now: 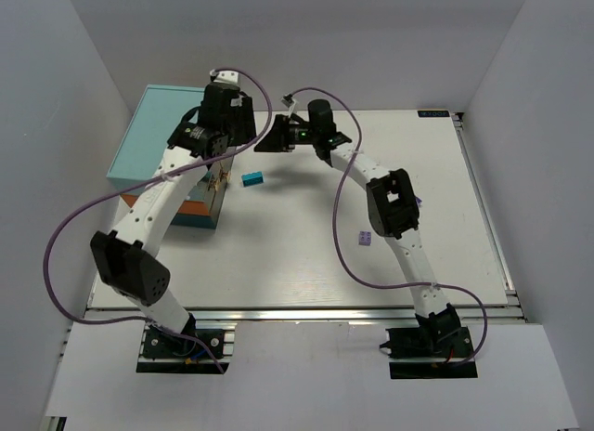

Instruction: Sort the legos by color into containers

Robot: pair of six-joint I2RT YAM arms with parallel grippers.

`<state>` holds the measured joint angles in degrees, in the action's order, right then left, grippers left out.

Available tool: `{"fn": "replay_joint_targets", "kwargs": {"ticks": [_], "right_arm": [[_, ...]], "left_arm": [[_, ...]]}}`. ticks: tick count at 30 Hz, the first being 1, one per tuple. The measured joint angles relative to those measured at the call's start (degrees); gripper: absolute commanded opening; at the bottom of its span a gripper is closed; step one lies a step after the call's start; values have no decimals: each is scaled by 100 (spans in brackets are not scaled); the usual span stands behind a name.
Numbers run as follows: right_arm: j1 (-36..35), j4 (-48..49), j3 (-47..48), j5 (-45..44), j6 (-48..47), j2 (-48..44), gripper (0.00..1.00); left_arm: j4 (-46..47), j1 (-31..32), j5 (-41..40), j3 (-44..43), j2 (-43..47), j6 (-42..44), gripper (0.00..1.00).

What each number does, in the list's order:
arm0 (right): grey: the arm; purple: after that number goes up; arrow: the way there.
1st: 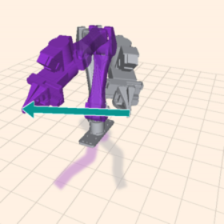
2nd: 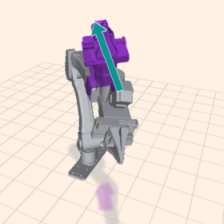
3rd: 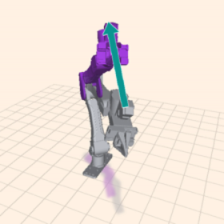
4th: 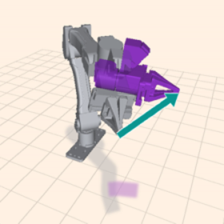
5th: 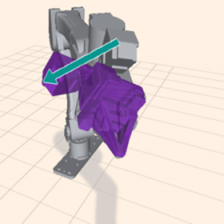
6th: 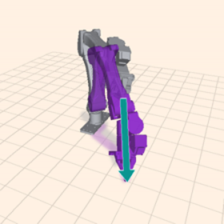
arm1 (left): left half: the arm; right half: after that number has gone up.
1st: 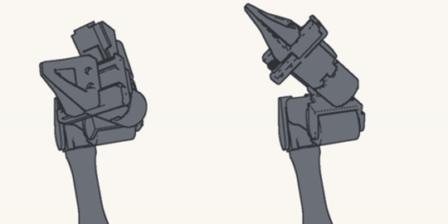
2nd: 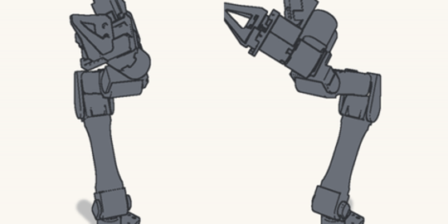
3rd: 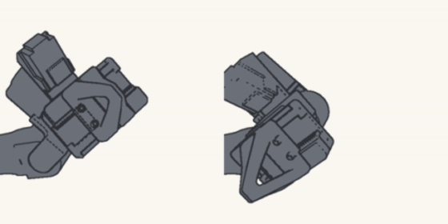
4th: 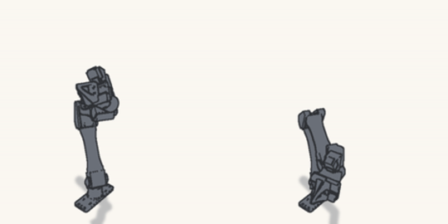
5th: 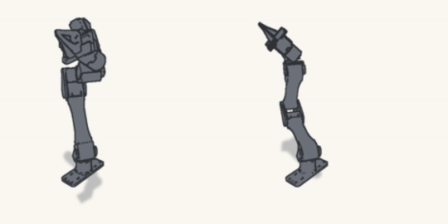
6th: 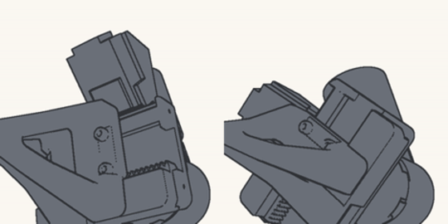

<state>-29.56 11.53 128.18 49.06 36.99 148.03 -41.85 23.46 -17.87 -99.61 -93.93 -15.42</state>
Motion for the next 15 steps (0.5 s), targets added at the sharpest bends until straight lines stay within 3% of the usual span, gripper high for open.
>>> {"fn": "replay_joint_targets", "kwargs": {"ticks": [8, 15], "right_arm": [[-503, 1038, 323, -688, 713, 522, 80], [-693, 1515, 640, -1220, 791, 981, 76]], "left_arm": [[-310, -37, -227, 90, 1360, -444, 78], [-413, -44, -293, 330, 1871, -634, 75]]}}
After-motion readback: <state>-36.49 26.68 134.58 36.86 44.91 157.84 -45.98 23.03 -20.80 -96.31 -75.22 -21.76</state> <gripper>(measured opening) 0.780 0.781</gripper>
